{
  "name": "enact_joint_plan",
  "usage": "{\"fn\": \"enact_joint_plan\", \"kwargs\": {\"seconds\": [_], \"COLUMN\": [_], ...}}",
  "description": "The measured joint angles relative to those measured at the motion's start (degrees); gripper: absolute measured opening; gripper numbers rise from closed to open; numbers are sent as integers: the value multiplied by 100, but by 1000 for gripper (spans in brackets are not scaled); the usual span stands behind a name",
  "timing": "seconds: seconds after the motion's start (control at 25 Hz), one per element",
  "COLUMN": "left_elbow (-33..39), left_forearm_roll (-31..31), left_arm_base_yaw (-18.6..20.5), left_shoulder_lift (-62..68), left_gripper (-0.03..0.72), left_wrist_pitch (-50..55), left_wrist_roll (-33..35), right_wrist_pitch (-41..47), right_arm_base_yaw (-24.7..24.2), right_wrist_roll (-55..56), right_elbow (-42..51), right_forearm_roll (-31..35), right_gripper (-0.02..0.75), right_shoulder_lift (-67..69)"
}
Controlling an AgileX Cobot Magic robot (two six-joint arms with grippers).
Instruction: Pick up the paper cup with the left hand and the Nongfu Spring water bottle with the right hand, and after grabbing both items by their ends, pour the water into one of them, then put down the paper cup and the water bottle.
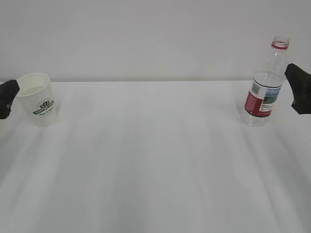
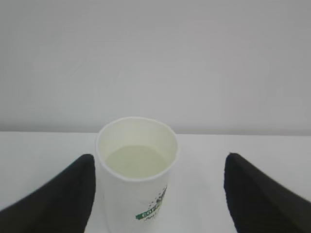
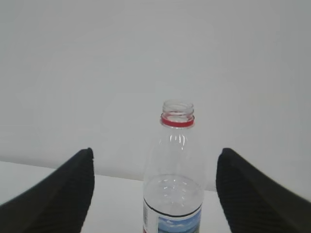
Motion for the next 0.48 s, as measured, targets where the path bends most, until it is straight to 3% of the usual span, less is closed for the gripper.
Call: {"fn": "enact_joint_plan", "kwargs": {"seconds": [0.48], "left_elbow": [37], "left_forearm_roll": [31], "left_arm_base_yaw": [0], "left_shoulder_lift": [-1580], "left_gripper": [591], "left_wrist_pitch": [1236], "left_wrist_roll": [0], "right_wrist_pitch": [861], "right_arm_base_yaw": [0], "right_wrist_roll": [0], "right_elbow": [13], "right_forearm_roll": [0], "right_gripper": [588], "right_shoulder_lift": [-1194]}}
